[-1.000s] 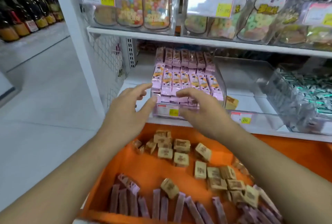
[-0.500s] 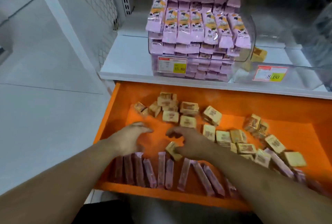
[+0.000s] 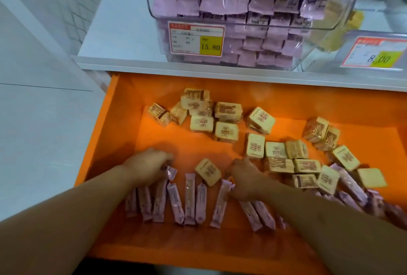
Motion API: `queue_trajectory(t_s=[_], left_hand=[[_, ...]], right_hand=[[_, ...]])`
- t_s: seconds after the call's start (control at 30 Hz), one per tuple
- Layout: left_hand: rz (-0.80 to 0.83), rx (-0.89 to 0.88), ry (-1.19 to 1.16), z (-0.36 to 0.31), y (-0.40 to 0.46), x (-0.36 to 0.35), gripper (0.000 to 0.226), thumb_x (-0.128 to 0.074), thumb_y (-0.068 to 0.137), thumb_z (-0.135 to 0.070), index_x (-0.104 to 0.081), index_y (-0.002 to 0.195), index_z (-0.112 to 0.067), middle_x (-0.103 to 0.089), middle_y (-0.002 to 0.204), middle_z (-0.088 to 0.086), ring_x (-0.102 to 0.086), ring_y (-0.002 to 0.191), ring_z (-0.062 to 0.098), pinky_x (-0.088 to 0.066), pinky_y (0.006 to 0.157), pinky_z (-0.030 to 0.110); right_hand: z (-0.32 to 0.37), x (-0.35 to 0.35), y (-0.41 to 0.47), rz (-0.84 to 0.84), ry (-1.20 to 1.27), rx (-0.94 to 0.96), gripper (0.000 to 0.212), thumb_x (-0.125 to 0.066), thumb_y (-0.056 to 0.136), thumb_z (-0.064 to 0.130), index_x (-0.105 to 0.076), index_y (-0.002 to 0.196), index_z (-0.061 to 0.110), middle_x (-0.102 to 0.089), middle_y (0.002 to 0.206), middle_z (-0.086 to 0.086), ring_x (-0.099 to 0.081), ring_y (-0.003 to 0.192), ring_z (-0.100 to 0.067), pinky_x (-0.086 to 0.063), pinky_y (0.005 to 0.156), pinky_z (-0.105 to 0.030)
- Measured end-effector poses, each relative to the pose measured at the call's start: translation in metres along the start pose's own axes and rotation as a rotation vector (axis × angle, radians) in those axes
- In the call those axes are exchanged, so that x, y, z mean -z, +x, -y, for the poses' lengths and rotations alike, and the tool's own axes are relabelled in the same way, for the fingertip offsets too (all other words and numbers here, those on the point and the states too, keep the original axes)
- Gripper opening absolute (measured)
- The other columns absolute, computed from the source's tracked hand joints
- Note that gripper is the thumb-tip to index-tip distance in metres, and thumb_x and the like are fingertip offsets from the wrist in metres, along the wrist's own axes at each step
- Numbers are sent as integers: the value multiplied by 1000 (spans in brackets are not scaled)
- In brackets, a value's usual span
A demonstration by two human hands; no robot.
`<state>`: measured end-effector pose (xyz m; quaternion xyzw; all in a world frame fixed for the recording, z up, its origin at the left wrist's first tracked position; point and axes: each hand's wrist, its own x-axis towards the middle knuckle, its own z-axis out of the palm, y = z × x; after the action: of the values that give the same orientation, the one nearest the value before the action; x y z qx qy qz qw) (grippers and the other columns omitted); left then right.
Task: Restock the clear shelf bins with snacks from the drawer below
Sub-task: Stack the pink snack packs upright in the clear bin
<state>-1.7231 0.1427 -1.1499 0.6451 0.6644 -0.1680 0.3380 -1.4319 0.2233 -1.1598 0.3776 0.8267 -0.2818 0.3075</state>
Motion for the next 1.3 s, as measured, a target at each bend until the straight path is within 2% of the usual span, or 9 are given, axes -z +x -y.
queue_trajectory(t_s=[0.17,0.3,0.43,0.67,0.87,0.97,1.1,1.2,1.3], left_hand=[[-80,-30,-185,-25,-15,17,16,-72,93,-45,-56,93,-41,-63,98,-18,-59,93,7,-50,76,32],[-192,-21,-393,-53,-33,42,19,-71,93,-52,-60,105,-42,-65,107,-15,-66,87,8,-59,74,34],[-302,-50,-554,-84,-57,81,20,-71,93,-52,-60,101,-38,-64,89,-12,-68,75,14,-54,62,33],[-491,-54,-849,-148,-127,167,54,-66,92,-61,-63,66,-14,-60,53,-3,-58,50,8,-45,51,26],[-423,-61,-1147,-198,-189,200,54,-56,84,-78,-74,99,-29,-74,96,-9,-66,87,6,-47,70,29],[-360,-37,-1288,-211,-196,202,52,-62,88,-68,-73,104,-20,-79,91,5,-77,79,29,-61,63,42],[-269,-66,-1370,-216,-189,212,38,-65,97,-50,-73,113,-16,-79,100,13,-76,94,39,-62,82,61],[-204,-127,-1424,-212,-184,224,28,-70,98,-30,-72,119,-12,-79,104,13,-77,96,35,-62,84,54],[-208,-188,-1423,-205,-180,233,27,-71,93,-8,-72,120,-7,-79,102,14,-75,82,25,-61,64,37]], right_hand=[[8,9,-13,-45,207,60,37,-78,82,49,-62,108,28,-63,113,1,-56,105,-21,-53,86,-38],[9,47,-38,-66,350,7,28,-80,82,27,-59,100,21,-63,104,-2,-60,85,-17,-51,65,-34],[7,109,-86,-129,632,-2,44,-85,82,30,-61,114,12,-73,108,-18,-75,90,-32,-63,78,-57],[21,184,-196,-358,1162,119,32,-72,98,19,-55,121,5,-68,102,-23,-68,82,-38,-64,70,-49],[50,200,-248,-473,1333,171,23,-72,97,27,-66,103,5,-64,81,-12,-67,70,-29,-59,62,-40],[57,200,-253,-522,1370,202,30,-74,96,33,-66,100,4,-68,81,-12,-70,72,-27,-61,65,-43],[56,209,-250,-586,1338,206,30,-76,93,42,-66,86,15,-75,81,-7,-74,76,-27,-59,62,-41],[45,222,-246,-552,1361,202,30,-76,93,34,-67,103,8,-77,95,-16,-74,85,-35,-60,71,-48],[39,234,-244,-567,1328,273,32,-78,78,10,-67,107,3,-75,94,-17,-72,82,-33,-53,72,-47]])
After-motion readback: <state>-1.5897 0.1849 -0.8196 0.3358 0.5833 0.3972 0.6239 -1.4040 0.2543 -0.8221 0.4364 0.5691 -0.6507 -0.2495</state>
